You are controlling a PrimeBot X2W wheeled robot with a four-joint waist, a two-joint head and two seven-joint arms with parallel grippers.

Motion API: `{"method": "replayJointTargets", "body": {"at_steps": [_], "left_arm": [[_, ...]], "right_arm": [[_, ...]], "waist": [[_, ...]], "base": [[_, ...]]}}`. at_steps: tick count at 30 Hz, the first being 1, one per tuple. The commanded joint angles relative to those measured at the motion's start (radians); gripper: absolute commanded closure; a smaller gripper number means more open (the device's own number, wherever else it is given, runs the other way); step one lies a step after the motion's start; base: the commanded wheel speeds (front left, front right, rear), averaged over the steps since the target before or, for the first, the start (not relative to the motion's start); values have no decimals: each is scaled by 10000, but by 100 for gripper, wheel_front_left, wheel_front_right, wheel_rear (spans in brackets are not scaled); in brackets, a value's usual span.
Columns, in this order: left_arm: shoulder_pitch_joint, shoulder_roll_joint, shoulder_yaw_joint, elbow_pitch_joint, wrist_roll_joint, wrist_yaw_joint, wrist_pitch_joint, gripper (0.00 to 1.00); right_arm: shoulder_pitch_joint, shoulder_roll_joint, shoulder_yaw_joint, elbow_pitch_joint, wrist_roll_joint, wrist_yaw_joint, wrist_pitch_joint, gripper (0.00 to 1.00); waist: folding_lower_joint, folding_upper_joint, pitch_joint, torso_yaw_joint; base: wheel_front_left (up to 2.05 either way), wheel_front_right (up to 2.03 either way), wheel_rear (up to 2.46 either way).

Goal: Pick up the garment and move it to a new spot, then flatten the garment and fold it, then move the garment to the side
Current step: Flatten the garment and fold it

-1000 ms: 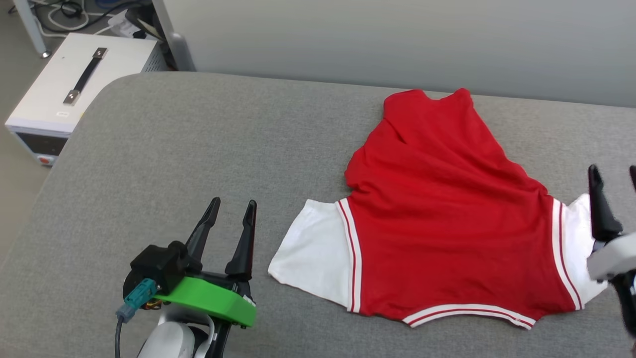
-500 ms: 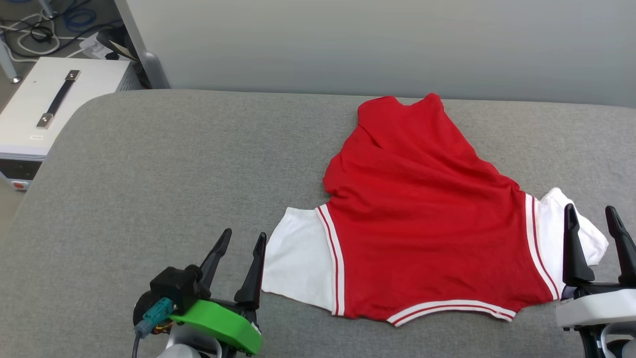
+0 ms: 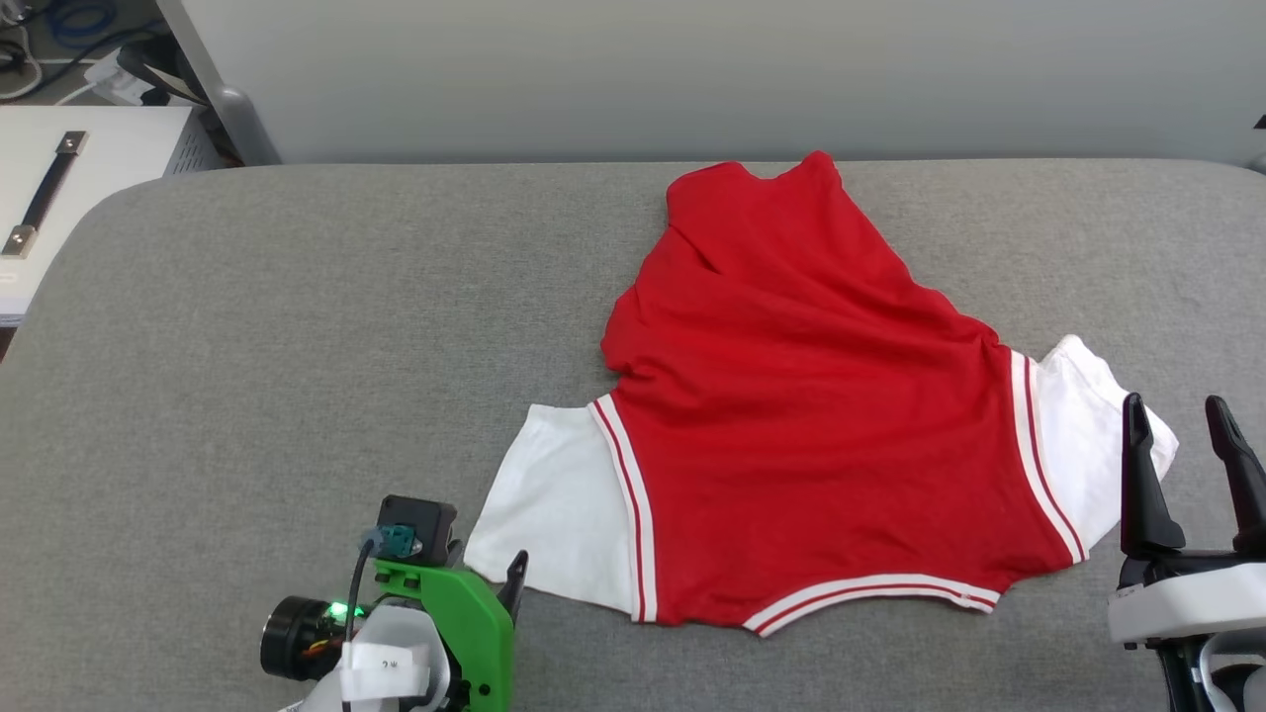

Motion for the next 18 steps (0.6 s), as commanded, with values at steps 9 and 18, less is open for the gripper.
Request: {"method": "replayJointTargets", "body": {"at_steps": [9, 18], "left_arm": [[-393, 510, -15, -403, 414, 959, 2042, 0], [-697, 609, -94, -129, 439, 1105, 2686, 0]], "right_arm": [[-339, -3, 205, 57, -10, -7, 134, 0], [-566, 24, 279, 75, -6, -7, 118, 0]], "waist": [[0, 0, 553, -583], [0, 0, 1082, -843]], "base": [[0, 0, 0], [0, 0, 0]]}}
